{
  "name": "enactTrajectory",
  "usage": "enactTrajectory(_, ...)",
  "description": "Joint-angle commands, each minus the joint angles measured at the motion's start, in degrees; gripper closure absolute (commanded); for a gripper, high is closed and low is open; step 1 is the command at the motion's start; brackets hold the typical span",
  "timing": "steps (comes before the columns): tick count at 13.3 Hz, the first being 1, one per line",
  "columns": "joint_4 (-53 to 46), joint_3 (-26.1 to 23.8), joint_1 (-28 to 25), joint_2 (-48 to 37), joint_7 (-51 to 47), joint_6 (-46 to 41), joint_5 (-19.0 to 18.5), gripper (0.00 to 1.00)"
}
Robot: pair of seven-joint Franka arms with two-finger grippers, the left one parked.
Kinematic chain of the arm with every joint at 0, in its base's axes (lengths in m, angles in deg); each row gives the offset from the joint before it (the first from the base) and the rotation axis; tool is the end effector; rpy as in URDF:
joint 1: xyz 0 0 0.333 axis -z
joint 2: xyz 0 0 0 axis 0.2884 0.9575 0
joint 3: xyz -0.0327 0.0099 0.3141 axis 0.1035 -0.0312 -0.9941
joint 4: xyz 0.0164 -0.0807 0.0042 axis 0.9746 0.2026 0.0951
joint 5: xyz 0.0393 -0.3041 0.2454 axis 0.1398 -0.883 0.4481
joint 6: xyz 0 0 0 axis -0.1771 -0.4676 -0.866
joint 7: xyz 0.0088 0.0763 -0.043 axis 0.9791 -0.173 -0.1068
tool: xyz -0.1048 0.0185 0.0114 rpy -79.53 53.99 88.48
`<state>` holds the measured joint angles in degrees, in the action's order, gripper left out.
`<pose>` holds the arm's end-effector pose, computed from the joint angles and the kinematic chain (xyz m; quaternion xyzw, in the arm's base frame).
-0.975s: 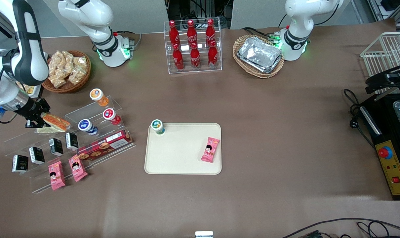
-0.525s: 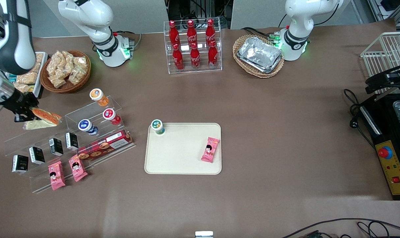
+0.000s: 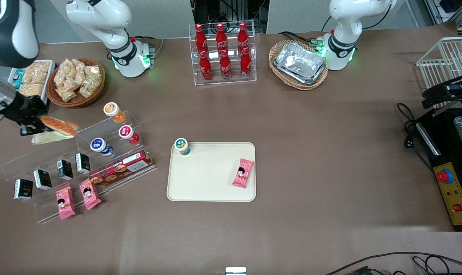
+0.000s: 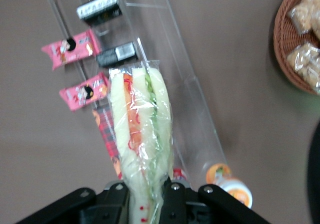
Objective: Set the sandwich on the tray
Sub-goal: 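Lift the sandwich off the rack and carry it over the cream tray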
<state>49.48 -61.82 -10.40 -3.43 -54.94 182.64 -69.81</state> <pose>0.5063 -0.0550 0.5253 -0.7310 0.6824 -0.0056 0.0010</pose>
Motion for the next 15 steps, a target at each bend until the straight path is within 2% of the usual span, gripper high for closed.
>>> enactTrajectory(1, -3.7, 0.4, -6.3, 2.3, -8.3, -2.3, 2.8, 0.87)
enactTrajectory(3, -5.8, 0.4, -11.2, 4.8, -13.9, -2.2, 3.0, 0.92)
enactTrajectory(7, -11.0, 0.4, -19.4, 11.0, -22.9, -1.6, 4.8, 0.93)
enactTrajectory(11, -19.1, 0.4, -25.2, 20.8, -31.8, -0.1, 6.3, 0.94)
enactTrajectory(15, -22.4, 0.5, -30.4, 27.8, -41.0, 7.9, 5.8, 0.97)
